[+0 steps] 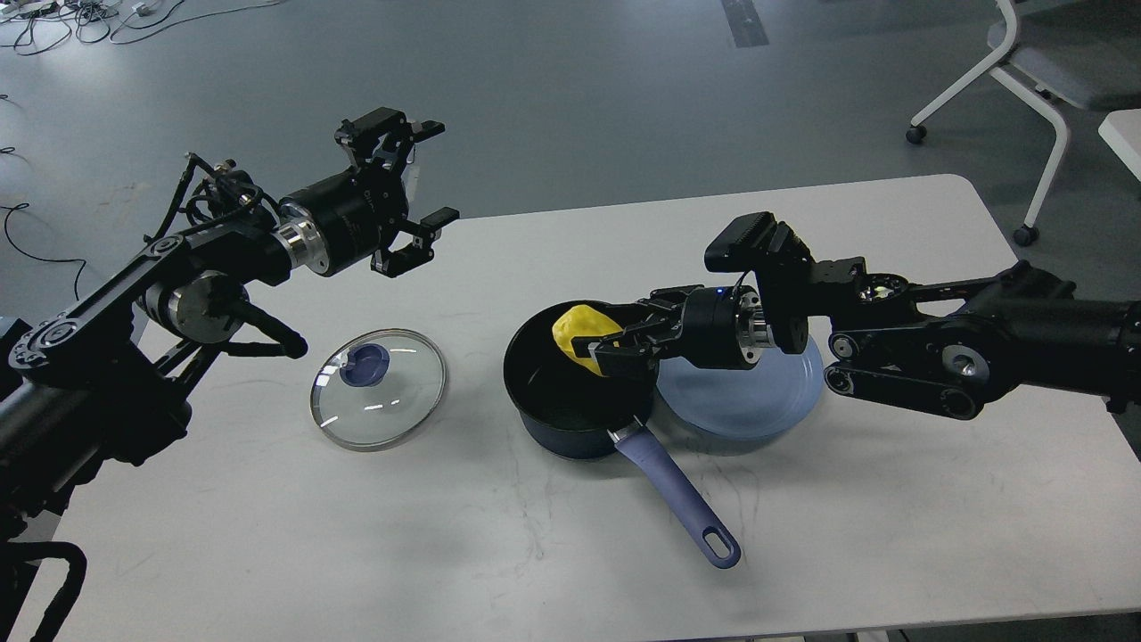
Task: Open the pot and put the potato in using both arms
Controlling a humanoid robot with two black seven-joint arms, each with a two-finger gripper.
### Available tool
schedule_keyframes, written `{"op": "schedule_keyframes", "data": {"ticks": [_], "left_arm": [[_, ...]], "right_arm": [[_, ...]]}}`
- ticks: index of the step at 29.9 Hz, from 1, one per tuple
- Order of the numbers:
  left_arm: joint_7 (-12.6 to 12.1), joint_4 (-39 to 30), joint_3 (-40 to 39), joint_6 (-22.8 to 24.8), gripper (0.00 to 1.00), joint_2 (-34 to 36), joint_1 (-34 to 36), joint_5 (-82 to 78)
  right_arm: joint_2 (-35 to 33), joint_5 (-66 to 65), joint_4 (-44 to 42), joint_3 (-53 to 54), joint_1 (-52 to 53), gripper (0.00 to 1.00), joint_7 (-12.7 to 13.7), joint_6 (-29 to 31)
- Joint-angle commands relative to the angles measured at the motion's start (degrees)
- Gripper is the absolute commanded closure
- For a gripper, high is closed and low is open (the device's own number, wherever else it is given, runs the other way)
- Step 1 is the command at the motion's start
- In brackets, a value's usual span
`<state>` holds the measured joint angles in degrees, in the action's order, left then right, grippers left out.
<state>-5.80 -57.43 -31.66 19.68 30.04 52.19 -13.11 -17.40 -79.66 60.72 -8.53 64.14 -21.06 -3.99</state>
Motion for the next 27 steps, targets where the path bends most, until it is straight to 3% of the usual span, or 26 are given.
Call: {"op": "schedule_keyframes", "data": {"ticks": [1, 9, 14, 18, 23, 27], "left_arm": [[0.0, 0.0, -0.2, -0.3, 0.02, -0.1, -0.1, 0.9], [0.2, 0.1, -0.7, -0.4, 0.02, -0.2, -1.0, 1.2], [0.7, 0.1, -4.0, -0.6, 0.02, -1.6, -3.4, 3.0], [0.8, 0.2, -6.5, -0.5, 0.02, -3.0, -5.5, 3.1], [0.9, 0.2, -11.0, -0.3, 0.02, -3.9, -9.9, 3.2], [0.9, 0.1, -15.0, -0.3, 0.02, -4.7, -13.8, 4.8]], "right_arm": [[-0.5, 0.9, -0.1, 2.2, -0.1, 0.0, 0.1, -0.6], [-1.8, 25.2, 0.6, 9.7, -0.2, 0.0, 0.2, 0.0], [-1.5, 50.1, 0.7, 22.7, -4.9, 0.0, 1.6, 0.6], [-1.2, 62.1, -0.1, 29.3, -7.6, 0.0, 2.2, 1.4], [-1.3, 72.6, -0.1, 37.4, -12.4, 0.0, 2.4, 6.6], [-1.9, 76.5, -0.1, 40.0, -16.8, 0.0, 5.3, 12.2]]}}
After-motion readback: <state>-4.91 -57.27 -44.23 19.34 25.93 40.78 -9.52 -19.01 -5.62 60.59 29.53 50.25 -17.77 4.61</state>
